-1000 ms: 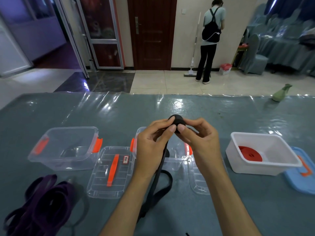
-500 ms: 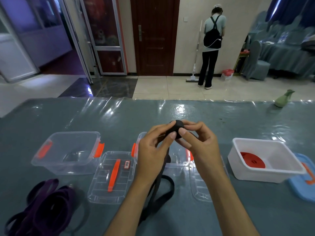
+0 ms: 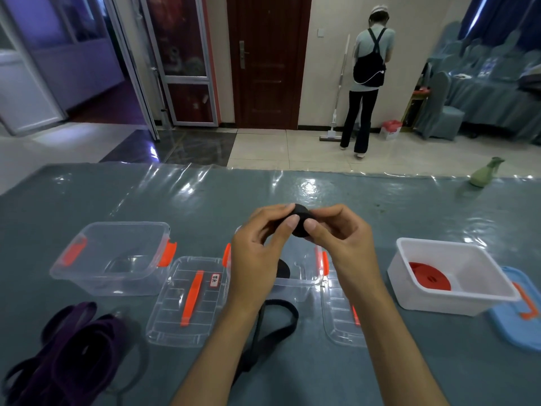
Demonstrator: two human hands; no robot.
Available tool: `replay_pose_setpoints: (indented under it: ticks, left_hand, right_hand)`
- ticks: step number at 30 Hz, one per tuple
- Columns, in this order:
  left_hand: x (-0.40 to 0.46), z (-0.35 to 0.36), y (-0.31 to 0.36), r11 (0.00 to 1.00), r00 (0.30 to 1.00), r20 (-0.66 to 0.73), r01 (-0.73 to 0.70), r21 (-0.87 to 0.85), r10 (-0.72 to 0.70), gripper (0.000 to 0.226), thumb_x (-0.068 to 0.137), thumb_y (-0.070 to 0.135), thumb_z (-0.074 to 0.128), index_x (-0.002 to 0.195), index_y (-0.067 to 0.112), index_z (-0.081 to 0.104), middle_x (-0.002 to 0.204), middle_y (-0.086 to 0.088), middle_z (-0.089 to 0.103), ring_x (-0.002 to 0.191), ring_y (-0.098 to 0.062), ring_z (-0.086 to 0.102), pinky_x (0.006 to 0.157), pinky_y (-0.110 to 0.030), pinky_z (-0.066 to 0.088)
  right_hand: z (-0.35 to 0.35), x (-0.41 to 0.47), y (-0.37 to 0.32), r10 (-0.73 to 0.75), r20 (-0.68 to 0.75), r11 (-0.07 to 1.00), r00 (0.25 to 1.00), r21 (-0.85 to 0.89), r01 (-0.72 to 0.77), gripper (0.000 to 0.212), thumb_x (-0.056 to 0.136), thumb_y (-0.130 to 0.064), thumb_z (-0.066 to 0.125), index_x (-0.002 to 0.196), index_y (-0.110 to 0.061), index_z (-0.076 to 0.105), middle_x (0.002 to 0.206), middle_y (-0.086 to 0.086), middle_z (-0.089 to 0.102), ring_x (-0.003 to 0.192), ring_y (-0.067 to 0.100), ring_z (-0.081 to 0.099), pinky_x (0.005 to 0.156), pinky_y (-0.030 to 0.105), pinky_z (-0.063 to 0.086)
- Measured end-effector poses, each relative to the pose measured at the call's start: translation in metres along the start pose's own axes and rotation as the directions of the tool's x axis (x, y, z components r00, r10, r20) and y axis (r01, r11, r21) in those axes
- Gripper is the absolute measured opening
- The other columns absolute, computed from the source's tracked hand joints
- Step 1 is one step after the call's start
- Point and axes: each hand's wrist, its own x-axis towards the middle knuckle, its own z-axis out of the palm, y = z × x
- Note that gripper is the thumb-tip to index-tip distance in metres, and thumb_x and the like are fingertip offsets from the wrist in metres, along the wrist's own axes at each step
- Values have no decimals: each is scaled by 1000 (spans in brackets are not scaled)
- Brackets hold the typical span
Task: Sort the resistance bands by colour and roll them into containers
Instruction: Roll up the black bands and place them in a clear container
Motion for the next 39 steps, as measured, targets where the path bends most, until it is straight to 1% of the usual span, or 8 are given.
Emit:
replay_pose_setpoints:
  ticks: [4, 8, 13, 20, 25, 30, 33, 39]
  left_hand:
    - [3, -3, -3, 997, 995, 95, -5, 79, -3, 31, 100, 22, 69, 130, 20, 72, 124, 6, 68, 121, -17, 67, 103, -31, 55]
    - [4, -11, 1, 991, 993, 117, -44, 124, 29, 29, 97, 23, 71, 126, 21, 75, 117, 5, 73, 116, -21, 70, 102, -38, 56]
    - [-2, -9, 5, 999, 999, 30, 27, -44, -26, 21, 89, 17, 80, 109, 16, 73, 108, -2, 79, 108, -21, 75, 99, -41, 59]
    - [4, -18, 7, 997, 994, 80, -71, -14, 72, 27, 88, 11, 78, 114, 16, 77, 116, -2, 77, 114, -23, 73, 101, -36, 58]
    - [-1, -13, 6, 995, 997, 77, -26, -98, 33, 34, 89, 12, 77, 122, 14, 75, 124, -5, 72, 121, -27, 69, 104, -39, 56]
    - [9, -28, 13, 996, 983, 175, -42, -73, 55, 36, 87, 10, 78, 123, 15, 74, 118, -8, 72, 117, -31, 70, 102, -43, 57]
    - [7, -26, 20, 992, 995, 98, -13, -128, 26, 34, 81, 8, 82, 112, 18, 73, 111, -5, 77, 111, -25, 74, 96, -32, 58]
    - [5, -21, 20, 991, 992, 119, -17, -136, 34, 40, 87, 8, 78, 126, 12, 71, 121, -13, 72, 118, -29, 71, 103, -40, 57]
  right_hand:
    - [2, -2, 1, -91, -96, 996, 991, -11, 91, 23, 90, -9, 76, 112, -4, 72, 105, 11, 78, 103, 28, 76, 88, 40, 63]
    - [1, -4, 1, -46, -19, 999, 999, 10, 47, 26, 84, -14, 81, 98, 4, 67, 107, 14, 77, 105, 31, 75, 94, 51, 60]
    - [6, -5, -3, -69, -52, 997, 996, 29, 71, 23, 81, -13, 81, 100, -4, 71, 99, 15, 78, 97, 31, 77, 85, 42, 63]
    - [9, -6, -6, -71, -26, 995, 997, 63, 72, 27, 77, -17, 83, 87, -1, 64, 105, 10, 77, 105, 29, 75, 90, 47, 62]
    - [16, -9, -9, -120, -90, 991, 989, 41, 124, 25, 82, -18, 80, 103, -9, 71, 105, 10, 78, 103, 28, 76, 86, 41, 63]
    - [18, -12, -8, -67, -36, 990, 997, 122, 71, 23, 80, -15, 82, 91, -8, 63, 112, 14, 76, 111, 33, 73, 95, 58, 58]
    - [19, -12, -14, -64, -49, 991, 997, 111, 69, 25, 79, -14, 81, 90, -4, 62, 105, 12, 78, 103, 31, 76, 90, 55, 62]
    - [27, -13, -17, -82, -105, 973, 991, 207, 102, 20, 83, -12, 78, 97, -7, 64, 111, 13, 76, 111, 34, 73, 91, 51, 61]
